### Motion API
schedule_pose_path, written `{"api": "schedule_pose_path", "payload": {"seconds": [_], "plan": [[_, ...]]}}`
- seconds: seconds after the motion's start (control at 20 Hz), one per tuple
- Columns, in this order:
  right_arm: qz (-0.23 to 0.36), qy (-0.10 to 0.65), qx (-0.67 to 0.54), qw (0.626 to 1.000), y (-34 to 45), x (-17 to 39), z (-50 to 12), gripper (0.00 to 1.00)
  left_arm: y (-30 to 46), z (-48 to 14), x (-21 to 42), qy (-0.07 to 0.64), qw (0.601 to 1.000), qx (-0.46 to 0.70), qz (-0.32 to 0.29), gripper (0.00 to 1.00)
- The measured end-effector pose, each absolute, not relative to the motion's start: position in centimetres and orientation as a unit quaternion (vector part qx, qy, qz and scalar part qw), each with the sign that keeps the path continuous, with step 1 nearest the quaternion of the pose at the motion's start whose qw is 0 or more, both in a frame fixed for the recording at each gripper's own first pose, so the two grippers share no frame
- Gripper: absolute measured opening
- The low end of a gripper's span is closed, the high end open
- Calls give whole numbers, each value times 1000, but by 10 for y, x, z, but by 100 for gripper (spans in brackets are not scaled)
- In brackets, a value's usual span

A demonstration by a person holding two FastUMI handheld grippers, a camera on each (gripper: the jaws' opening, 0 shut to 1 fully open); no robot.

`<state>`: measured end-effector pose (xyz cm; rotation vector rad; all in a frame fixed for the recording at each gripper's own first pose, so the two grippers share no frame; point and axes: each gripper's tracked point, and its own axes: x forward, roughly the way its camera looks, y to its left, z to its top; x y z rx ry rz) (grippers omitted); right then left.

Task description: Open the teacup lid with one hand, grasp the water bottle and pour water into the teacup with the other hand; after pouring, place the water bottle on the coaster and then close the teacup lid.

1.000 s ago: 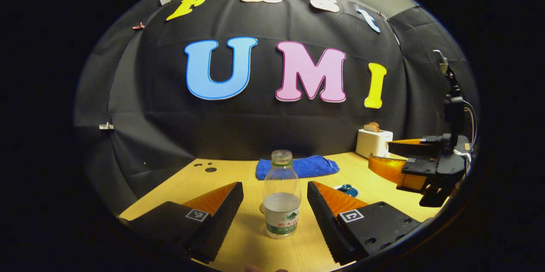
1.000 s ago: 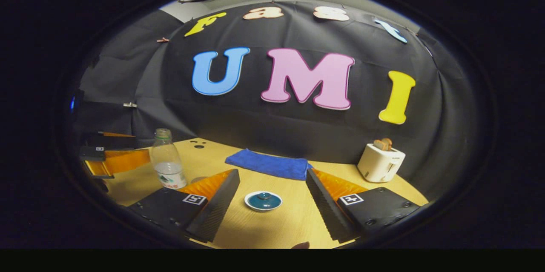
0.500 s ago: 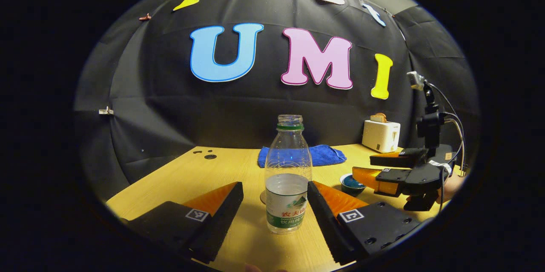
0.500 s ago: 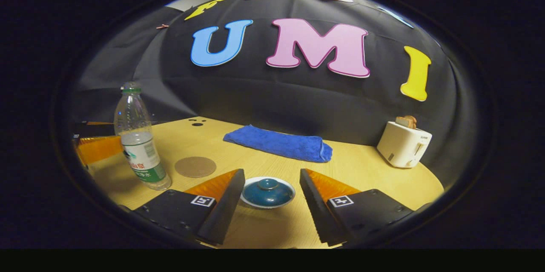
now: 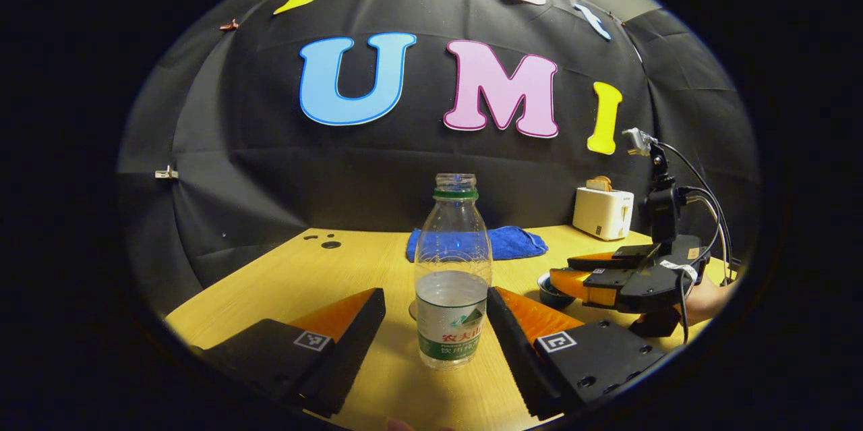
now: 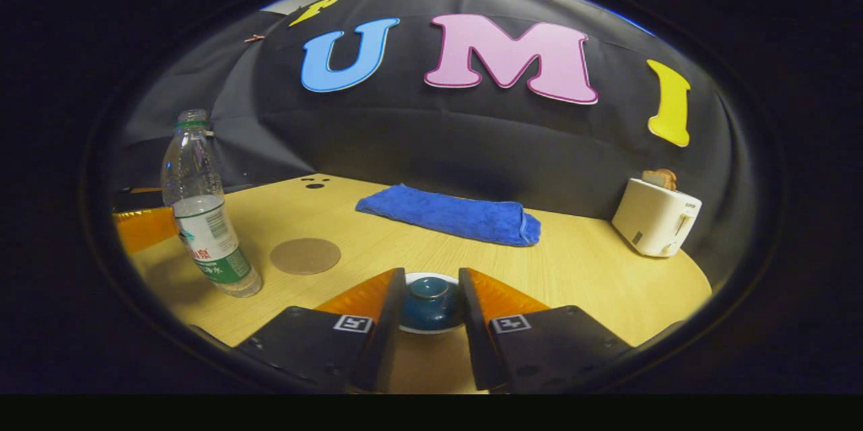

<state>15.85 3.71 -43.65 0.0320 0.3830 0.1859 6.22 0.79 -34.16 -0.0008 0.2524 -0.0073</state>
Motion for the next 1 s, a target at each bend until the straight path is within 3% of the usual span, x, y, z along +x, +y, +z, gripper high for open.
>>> {"api": "schedule_pose_path", "payload": {"seconds": [0.15, 0.25, 0.3, 0.4, 0.5, 0.55, 0.6, 0.8, 0.85, 0.9, 1.0], "plan": [[97, 189, 17, 977, 39, 159, -435, 37, 8, -343, 62, 125, 992, -1, -4, 95], [100, 186, 20, 977, 39, 159, -436, 39, 8, -344, 62, 126, 992, -2, -4, 95], [102, 186, 26, 977, 39, 159, -436, 31, 8, -344, 63, 126, 992, -2, -4, 98], [100, 183, 37, 977, 36, 159, -433, 27, 7, -345, 63, 126, 992, -3, -4, 95], [95, 167, 33, 981, 32, 160, -423, 27, 6, -348, 64, 128, 992, -5, -5, 95], [93, 158, 31, 983, 29, 160, -416, 31, 5, -349, 66, 129, 992, -5, -6, 95], [92, 150, 32, 984, 27, 160, -410, 27, 1, -351, 67, 129, 992, -6, -10, 95], [84, 129, 29, 988, 12, 162, -388, 27, -4, -362, 81, 134, 991, -1, -10, 95], [81, 125, 27, 988, 8, 161, -383, 31, -4, -364, 85, 135, 991, -4, -7, 95], [79, 123, 25, 989, 3, 159, -379, 27, -4, -368, 88, 138, 990, -8, -5, 95], [74, 118, 17, 990, -7, 155, -373, 26, -2, -372, 91, 142, 990, -11, 6, 95]]}}
